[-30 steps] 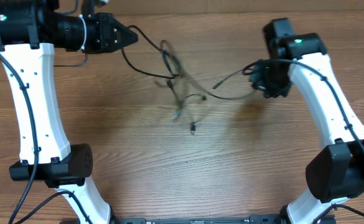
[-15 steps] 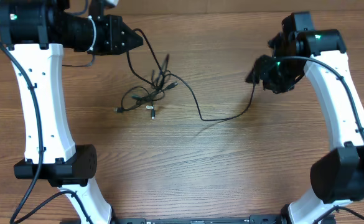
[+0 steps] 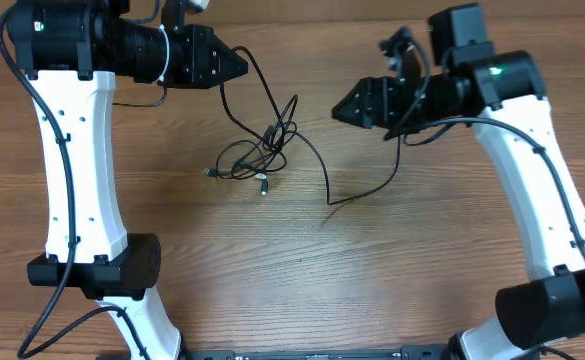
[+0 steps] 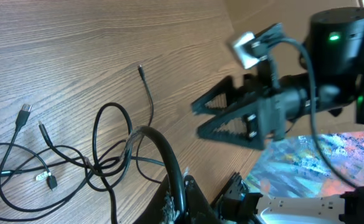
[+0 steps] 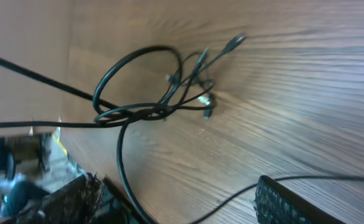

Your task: Untangle cables

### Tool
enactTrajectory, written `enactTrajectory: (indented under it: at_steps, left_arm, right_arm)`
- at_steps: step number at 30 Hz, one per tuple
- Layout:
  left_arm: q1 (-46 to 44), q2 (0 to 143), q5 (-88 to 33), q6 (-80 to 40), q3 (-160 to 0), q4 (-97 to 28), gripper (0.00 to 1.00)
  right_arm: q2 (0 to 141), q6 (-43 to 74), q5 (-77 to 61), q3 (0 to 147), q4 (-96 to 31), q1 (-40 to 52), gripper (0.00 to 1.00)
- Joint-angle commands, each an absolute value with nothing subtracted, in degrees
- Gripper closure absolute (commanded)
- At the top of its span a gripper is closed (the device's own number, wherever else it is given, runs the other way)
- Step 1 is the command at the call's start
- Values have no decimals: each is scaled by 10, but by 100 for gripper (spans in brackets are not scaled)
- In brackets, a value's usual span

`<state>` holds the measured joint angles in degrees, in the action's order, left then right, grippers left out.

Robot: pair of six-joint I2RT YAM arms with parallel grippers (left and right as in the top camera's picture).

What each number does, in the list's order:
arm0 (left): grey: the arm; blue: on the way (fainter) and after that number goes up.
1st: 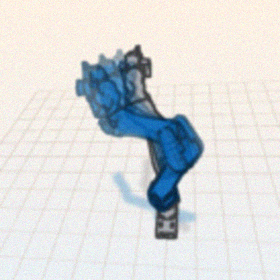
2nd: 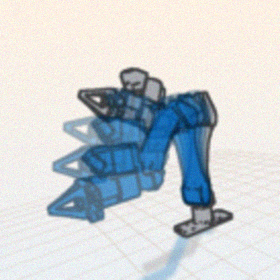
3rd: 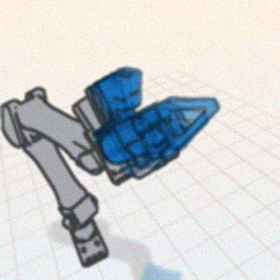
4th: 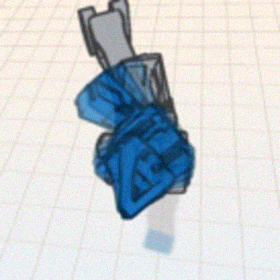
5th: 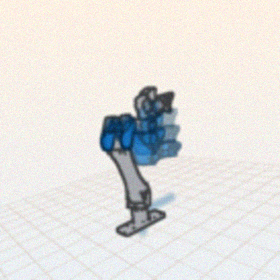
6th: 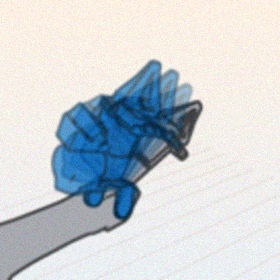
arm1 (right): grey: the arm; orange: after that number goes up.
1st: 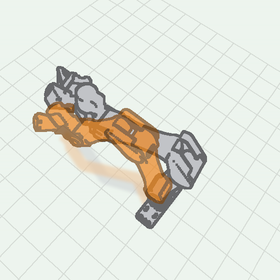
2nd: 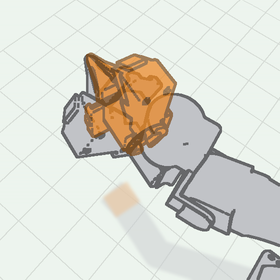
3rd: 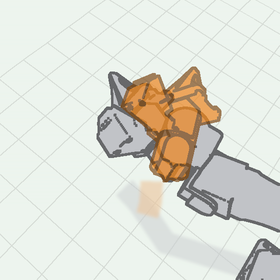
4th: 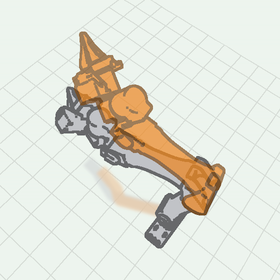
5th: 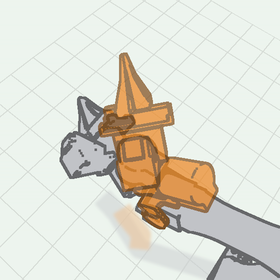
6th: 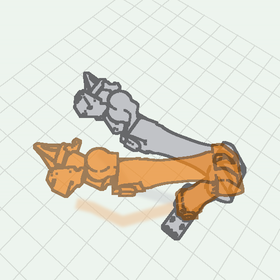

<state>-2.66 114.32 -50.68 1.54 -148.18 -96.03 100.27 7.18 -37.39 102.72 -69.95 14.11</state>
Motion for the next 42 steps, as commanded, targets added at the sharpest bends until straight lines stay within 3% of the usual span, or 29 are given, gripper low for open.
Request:
enactTrajectory:
  at_steps: [1, 8, 10, 12, 13, 14, 16, 22, 26, 42]
  left_arm:
    - [-34, 1122, -524, 11, -1498, -960, 96]
    - [-34, 1122, -519, 11, -1498, -960, 96]
    - [-34, 1122, -519, 11, -1498, -962, 96]
    - [-34, 1122, -519, 11, -1498, -963, 96]
    - [-34, 1122, -516, 11, -1498, -964, 96]
    - [-34, 1122, -510, 11, -1498, -964, 96]
    - [-34, 1122, -455, 4, -1498, -964, 96]
    - [-34, 1122, -185, -161, -1498, -962, 96]
    - [-34, 1122, -84, -205, -1498, -961, 96]
    - [-33, 1122, -7, -192, -1497, -942, 96]
  right_arm:
    - [1033, 39, -387, 1023, -698, 176, 23]
    - [1055, -12, -391, 1023, -703, 246, 33]
    - [1055, -14, -375, 1023, -704, 257, 46]
    - [1055, -13, -358, 1023, -708, 258, 65]
    - [1055, -13, -345, 1023, -713, 258, 84]
    - [1055, -8, -336, 1023, -715, 258, 96]
    - [1047, 29, -254, 1035, -735, 249, 96]
    - [965, 75, -153, 1150, -801, 200, 96]
    - [899, 120, -129, 1226, -825, 149, 96]
    - [717, 172, -88, 1270, -811, -122, 96]
